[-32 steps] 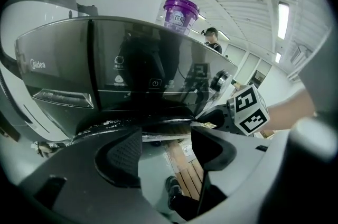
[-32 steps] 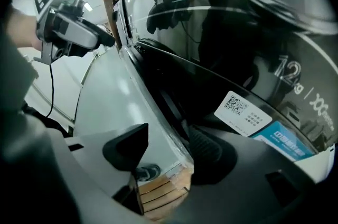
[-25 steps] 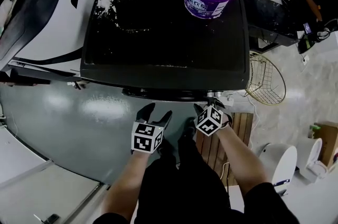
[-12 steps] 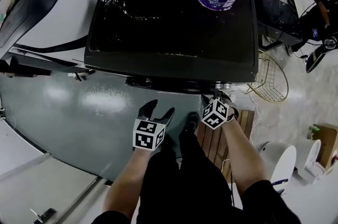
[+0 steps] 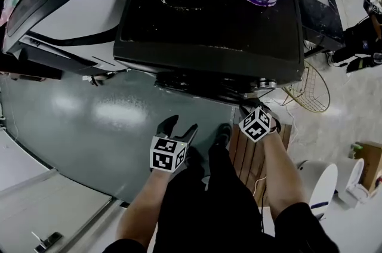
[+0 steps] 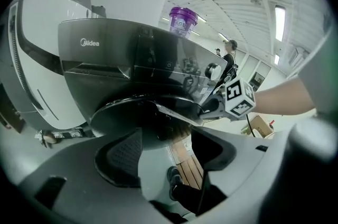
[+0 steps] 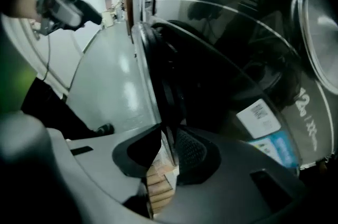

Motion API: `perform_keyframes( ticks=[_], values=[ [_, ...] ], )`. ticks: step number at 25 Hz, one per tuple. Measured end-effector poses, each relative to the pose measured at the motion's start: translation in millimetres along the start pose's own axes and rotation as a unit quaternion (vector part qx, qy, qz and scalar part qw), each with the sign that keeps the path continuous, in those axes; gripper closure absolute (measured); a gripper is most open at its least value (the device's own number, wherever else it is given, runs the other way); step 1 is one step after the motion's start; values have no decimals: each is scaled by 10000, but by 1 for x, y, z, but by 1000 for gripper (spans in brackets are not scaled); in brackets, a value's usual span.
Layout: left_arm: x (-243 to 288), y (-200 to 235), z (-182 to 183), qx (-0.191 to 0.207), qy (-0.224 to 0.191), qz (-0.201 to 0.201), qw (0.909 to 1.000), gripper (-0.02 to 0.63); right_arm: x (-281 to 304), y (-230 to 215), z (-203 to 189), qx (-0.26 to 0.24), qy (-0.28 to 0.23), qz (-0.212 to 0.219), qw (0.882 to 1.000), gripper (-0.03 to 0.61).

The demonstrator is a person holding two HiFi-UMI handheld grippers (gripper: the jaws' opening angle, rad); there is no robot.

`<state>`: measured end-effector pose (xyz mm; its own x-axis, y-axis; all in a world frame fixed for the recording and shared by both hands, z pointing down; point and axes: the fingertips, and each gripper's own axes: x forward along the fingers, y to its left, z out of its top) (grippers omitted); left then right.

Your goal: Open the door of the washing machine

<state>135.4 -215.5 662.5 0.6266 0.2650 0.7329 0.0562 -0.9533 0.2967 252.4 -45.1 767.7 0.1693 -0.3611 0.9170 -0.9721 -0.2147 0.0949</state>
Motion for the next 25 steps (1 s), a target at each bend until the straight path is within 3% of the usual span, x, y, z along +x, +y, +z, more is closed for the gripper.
perform_keyframes(
  ticks=[3, 5, 15, 19, 25],
  values=[
    [-13, 8, -11, -29, 57, 44, 10000, 310, -3, 73, -16, 89, -146, 571, 9982, 483],
    [-20, 5, -17, 11, 60, 0, 10000, 310, -7, 101, -22, 265, -185, 503, 9982, 471],
    [-57, -8, -65, 165, 135, -292, 9993, 310, -11, 149, -21, 1646, -197, -113, 9861, 462],
    [-68, -18, -89, 137, 262, -407, 9987, 311, -22, 176, -20, 1877, -243, 95, 9819, 460],
    [-74, -18, -107, -73, 307, -361, 9989, 313, -36, 211, -10, 1756, -440, 635, 9814, 457]
  ],
)
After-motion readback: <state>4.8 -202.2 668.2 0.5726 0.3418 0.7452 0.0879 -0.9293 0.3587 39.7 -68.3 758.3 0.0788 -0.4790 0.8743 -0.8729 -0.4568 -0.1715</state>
